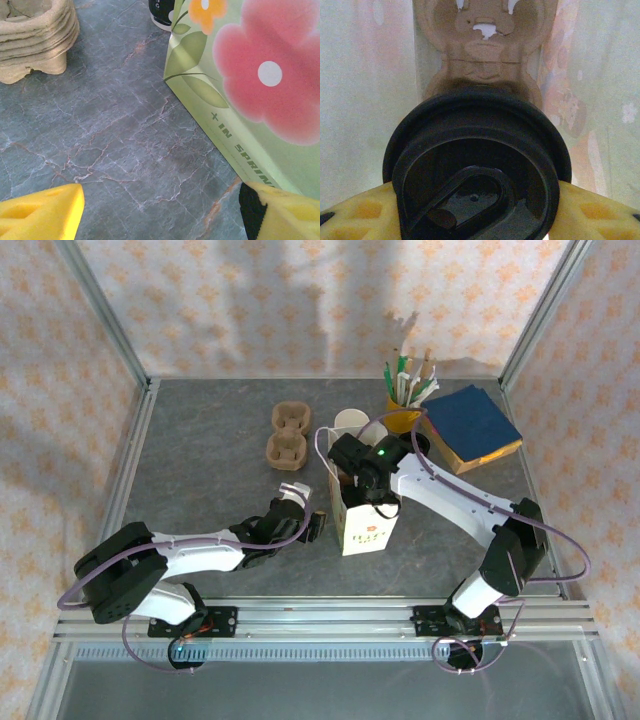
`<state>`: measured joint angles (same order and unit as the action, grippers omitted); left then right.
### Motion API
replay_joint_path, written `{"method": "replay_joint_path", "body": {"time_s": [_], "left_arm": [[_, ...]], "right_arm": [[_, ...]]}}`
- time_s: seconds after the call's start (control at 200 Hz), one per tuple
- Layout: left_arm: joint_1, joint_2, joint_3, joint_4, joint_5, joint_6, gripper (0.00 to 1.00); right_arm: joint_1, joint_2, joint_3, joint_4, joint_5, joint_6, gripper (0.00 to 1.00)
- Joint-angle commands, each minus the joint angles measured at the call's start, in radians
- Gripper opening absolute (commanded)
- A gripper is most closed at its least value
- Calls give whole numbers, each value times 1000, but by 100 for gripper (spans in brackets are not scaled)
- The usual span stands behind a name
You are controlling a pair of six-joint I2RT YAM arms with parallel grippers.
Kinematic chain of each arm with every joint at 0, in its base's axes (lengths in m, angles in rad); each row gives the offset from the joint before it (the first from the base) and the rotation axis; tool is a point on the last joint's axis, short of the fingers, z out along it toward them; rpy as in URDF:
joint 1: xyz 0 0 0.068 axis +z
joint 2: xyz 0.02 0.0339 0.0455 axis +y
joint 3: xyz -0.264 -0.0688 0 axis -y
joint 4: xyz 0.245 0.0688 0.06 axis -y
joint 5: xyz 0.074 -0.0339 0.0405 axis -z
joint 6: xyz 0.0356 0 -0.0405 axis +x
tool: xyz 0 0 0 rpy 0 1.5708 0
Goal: Pack the takeout coffee
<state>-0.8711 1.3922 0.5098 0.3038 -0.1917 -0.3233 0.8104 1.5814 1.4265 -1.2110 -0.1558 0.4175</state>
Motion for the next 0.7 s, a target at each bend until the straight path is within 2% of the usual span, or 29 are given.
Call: {"method": "replay_joint_path", "body": {"time_s": [0.0, 0.696], "left_arm": [[-9, 14, 29, 2, -22, -11, 83], [-10, 15, 27, -3, -29, -10, 83]], "right_arm": [[-4, 8, -5, -20, 41, 4, 48], [-4, 11, -18, -12, 43, 15, 48]]}}
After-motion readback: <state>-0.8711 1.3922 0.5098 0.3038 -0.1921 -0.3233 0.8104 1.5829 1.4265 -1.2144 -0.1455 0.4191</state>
